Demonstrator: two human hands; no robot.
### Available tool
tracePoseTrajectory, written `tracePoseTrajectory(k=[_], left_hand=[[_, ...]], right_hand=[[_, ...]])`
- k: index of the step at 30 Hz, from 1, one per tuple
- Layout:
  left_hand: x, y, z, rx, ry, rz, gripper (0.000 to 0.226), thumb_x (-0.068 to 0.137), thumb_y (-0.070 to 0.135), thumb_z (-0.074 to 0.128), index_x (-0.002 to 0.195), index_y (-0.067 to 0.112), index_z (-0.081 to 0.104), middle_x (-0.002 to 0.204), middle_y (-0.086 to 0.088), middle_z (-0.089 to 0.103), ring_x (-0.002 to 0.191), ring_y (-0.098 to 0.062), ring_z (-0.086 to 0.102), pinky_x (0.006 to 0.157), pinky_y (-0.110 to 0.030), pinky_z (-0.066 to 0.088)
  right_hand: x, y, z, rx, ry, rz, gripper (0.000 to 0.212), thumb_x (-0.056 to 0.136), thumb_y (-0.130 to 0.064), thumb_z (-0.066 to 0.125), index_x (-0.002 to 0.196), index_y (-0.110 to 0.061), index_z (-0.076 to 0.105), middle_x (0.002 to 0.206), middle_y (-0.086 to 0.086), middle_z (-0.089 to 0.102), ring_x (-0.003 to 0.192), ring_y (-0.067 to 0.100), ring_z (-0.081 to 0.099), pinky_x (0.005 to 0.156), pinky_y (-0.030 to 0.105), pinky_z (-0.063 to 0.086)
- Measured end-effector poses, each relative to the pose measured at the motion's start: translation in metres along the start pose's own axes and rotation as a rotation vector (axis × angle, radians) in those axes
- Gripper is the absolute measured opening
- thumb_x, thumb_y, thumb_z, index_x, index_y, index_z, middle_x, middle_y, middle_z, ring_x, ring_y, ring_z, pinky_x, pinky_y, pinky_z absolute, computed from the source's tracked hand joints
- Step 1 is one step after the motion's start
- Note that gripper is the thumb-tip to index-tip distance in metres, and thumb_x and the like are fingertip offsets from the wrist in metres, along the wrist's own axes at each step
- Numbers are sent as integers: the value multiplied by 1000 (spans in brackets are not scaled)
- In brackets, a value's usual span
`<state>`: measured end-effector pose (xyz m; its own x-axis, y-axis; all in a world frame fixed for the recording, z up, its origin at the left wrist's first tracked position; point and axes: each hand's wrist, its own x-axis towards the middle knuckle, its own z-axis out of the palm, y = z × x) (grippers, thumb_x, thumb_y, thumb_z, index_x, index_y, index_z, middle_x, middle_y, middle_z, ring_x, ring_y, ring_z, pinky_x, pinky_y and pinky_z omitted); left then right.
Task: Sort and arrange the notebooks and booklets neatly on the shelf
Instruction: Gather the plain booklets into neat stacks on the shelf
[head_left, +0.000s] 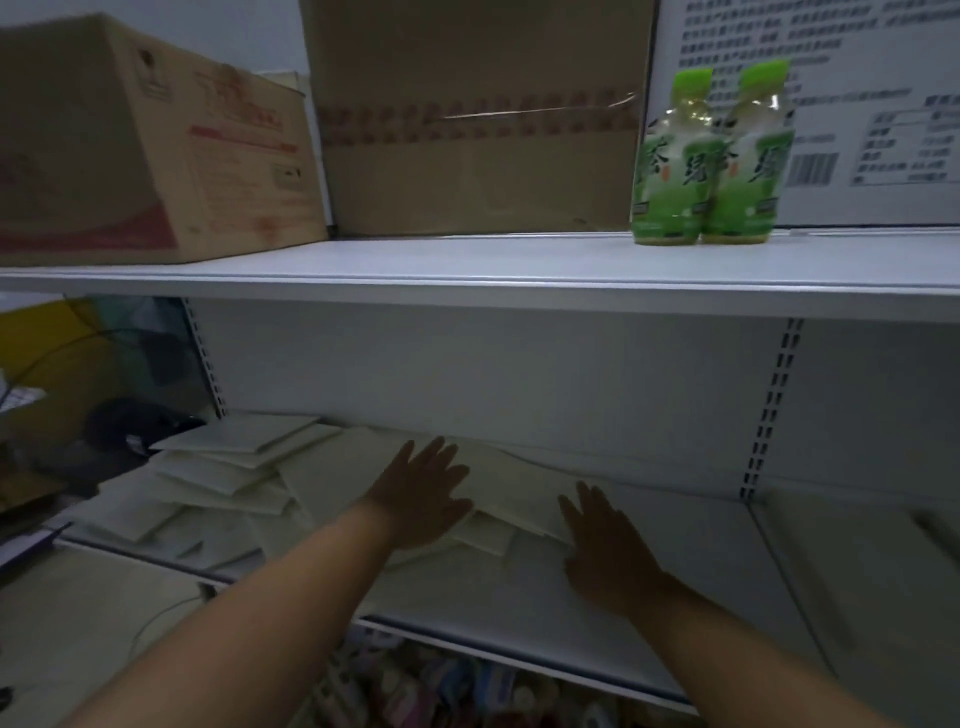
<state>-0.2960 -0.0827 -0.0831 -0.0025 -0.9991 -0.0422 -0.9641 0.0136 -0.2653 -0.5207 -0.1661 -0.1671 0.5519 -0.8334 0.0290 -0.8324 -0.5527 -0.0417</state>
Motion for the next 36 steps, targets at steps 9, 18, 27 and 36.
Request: tracePoseTrajectory(k=[9,18,27,36], left_hand=[[-14,-47,20,-321,88,41,54,101,43,29,150,21,25,160,0,9,148,-14,2,117,-29,-2],[-2,-4,3,-2074,-162,-300,62,91,35,57,145,16,32,123,-10,53,99,-25,57,86,-39,50],[-36,-76,12,-2251,240,-659,20,92,6,43,103,3,58,84,-17,68,79,-31,62,73,-38,51],[-78,-127,27,-2116,270,-720,17,94,10,45,106,9,57,107,-22,64,98,-40,60,85,-47,48]], right_hand=[[-9,-14,1,-122,457,-16,37,55,-26,87,89,-16,77,70,2,74,52,13,68,40,25,52],[-9,-104,-60,120,556,-68,37,92,-32,39,111,-18,67,98,6,73,80,26,71,64,32,54],[31,-79,-27,257,15,-85,65,95,-49,26,151,-22,6,158,-3,12,144,10,17,111,17,16],[54,-59,-27,-83,201,-204,51,33,-22,92,80,-15,75,53,3,65,40,14,60,32,22,44]])
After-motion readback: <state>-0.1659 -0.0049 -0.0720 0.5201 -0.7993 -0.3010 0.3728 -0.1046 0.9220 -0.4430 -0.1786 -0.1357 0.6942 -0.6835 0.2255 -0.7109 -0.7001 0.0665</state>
